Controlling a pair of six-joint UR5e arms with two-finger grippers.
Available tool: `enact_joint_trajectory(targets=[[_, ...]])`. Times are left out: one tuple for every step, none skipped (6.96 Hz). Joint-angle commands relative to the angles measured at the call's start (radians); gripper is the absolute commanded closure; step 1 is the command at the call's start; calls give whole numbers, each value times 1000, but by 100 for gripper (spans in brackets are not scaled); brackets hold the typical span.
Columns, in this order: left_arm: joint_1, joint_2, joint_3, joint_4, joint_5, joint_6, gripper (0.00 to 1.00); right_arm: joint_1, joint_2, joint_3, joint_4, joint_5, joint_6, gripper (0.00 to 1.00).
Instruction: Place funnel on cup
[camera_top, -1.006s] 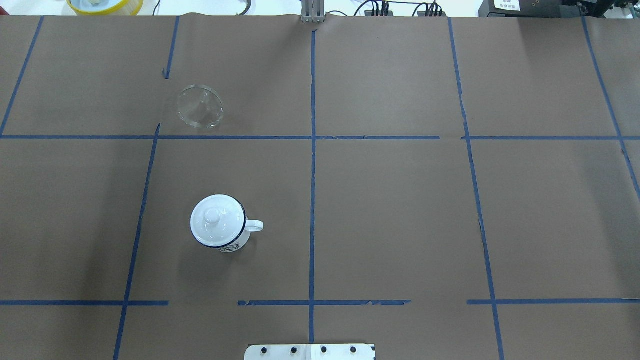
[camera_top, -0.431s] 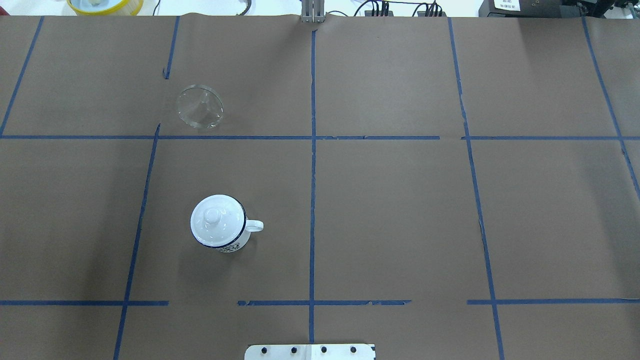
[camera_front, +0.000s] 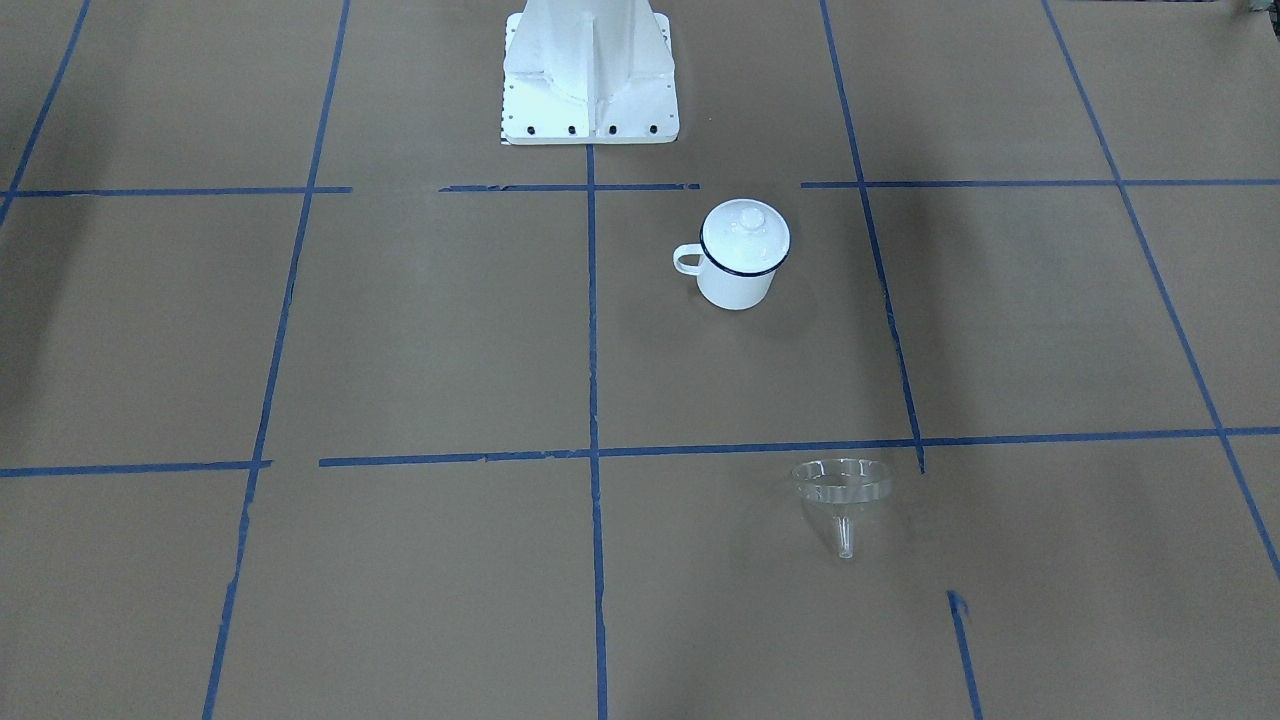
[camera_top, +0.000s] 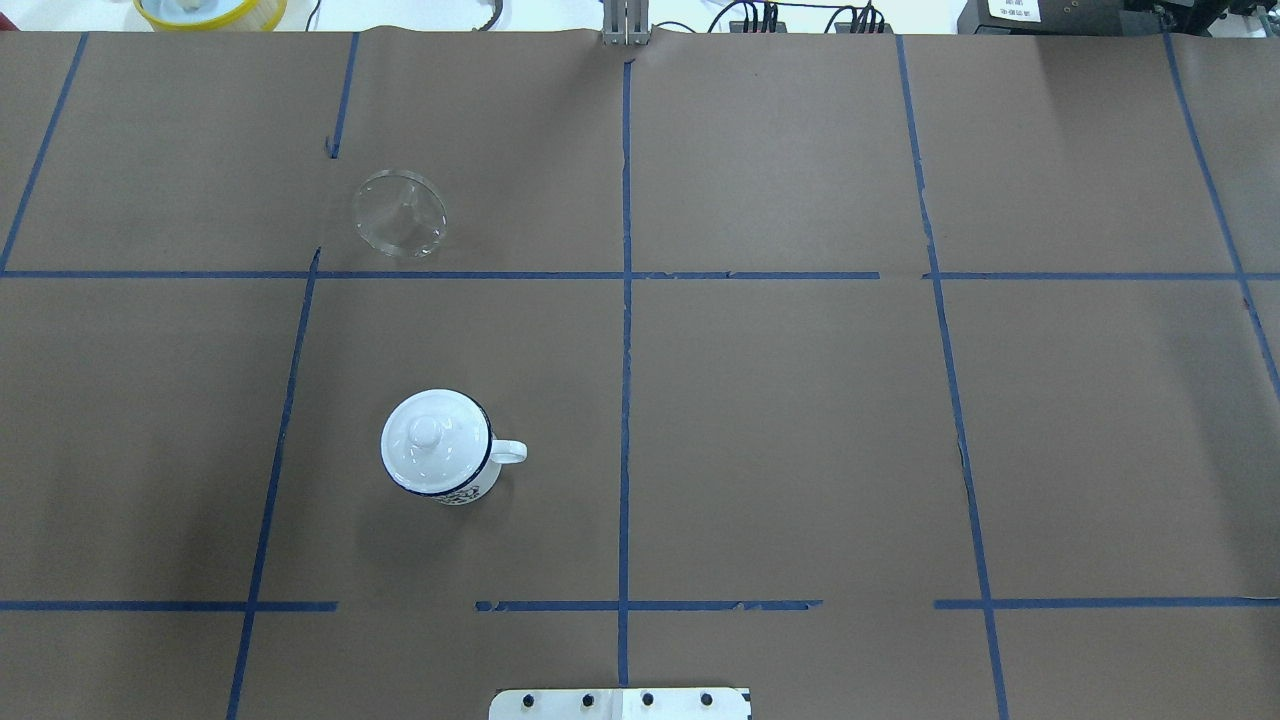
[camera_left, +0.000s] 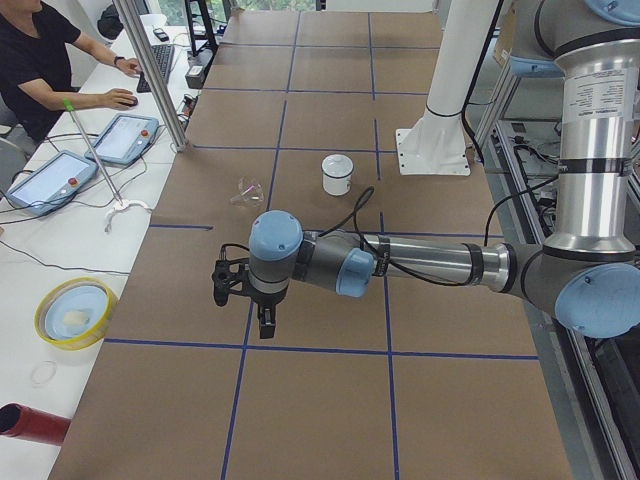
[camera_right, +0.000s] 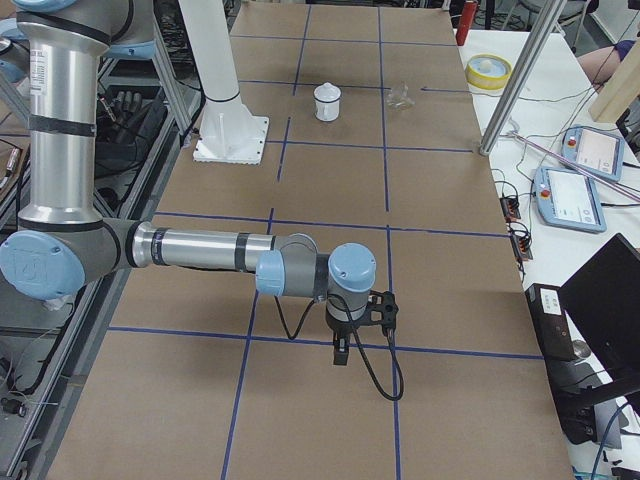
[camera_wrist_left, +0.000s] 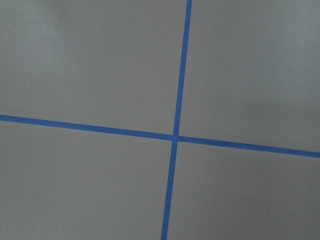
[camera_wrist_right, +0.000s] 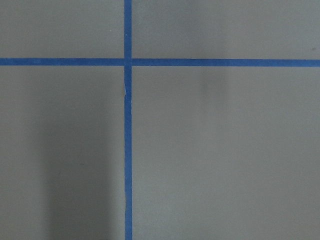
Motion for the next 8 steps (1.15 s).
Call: enact_joint_trajectory(targets=[[75, 11, -88, -11, 5, -205, 0, 0, 0, -1, 0, 0, 0, 0], [172, 4, -138, -13, 40, -302, 0, 0, 0, 1, 0, 0, 0, 0], [221, -6, -195, -13, 41, -390, 0, 0, 0, -1, 0, 0, 0, 0], [327, -30, -261, -11, 45, -530, 0, 0, 0, -1, 0, 0, 0, 0], [422, -112, -272, -1, 48, -694, 0, 0, 0, 1, 0, 0, 0, 0], [573, -227, -265, 85, 80, -855, 0, 0, 0, 1, 0, 0, 0, 0], [620, -375, -268, 257, 135, -880, 0, 0, 0, 1, 0, 0, 0, 0], [660, -468, -275, 367, 142, -953, 0, 0, 0, 1, 0, 0, 0, 0]])
